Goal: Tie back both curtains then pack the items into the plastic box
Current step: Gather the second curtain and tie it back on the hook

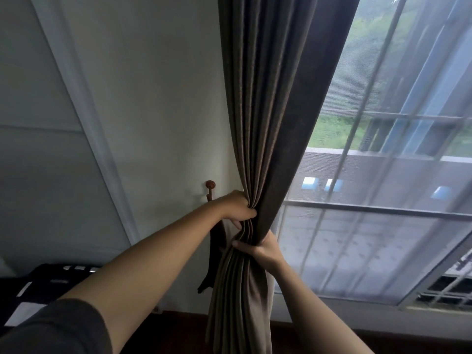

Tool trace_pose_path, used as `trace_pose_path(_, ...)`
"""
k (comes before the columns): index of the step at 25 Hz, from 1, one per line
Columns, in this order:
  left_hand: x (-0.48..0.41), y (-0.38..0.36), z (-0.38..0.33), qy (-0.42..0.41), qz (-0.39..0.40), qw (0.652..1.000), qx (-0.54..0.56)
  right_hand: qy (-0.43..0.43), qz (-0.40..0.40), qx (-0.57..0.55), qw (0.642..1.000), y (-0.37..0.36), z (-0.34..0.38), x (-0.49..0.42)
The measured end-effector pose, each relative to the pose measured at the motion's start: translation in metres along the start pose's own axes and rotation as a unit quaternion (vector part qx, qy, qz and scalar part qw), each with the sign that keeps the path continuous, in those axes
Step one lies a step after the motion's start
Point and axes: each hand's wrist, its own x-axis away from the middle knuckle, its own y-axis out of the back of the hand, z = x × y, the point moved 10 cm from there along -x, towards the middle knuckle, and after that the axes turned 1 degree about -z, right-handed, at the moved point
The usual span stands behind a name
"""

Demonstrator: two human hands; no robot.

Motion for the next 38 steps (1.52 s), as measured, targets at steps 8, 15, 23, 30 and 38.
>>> trace_pose_path(8,-0.005,-0.007,-0.006,-0.001,0.003,0.998,-0.067,-0.007,-0.004,-0.017,1.000,-0.009,-0.006,0.005)
trace_pose_path(15,-0.012,-0.007,-0.016,-0.047,-0.112,0.992,-0.014,-0.039,0.011,0.006,0.999,-0.021,-0.019,0.003)
trace_pose_path(23,-0.005,0.003,0.004,-0.025,-0.260,0.950,0.173,-0.015,0.054,-0.032,0.998,-0.039,-0.010,0.006)
trace_pose_path(30,0.033,0.039,0.060,-0.021,-0.334,0.913,0.234,-0.005,0.189,-0.140,0.972,-0.089,0.024,0.021)
trace_pose_path(38,0.077,0.098,0.107,0.003,-0.379,0.901,0.211,-0.170,0.027,-0.035,0.984,-0.078,-0.027,-0.031)
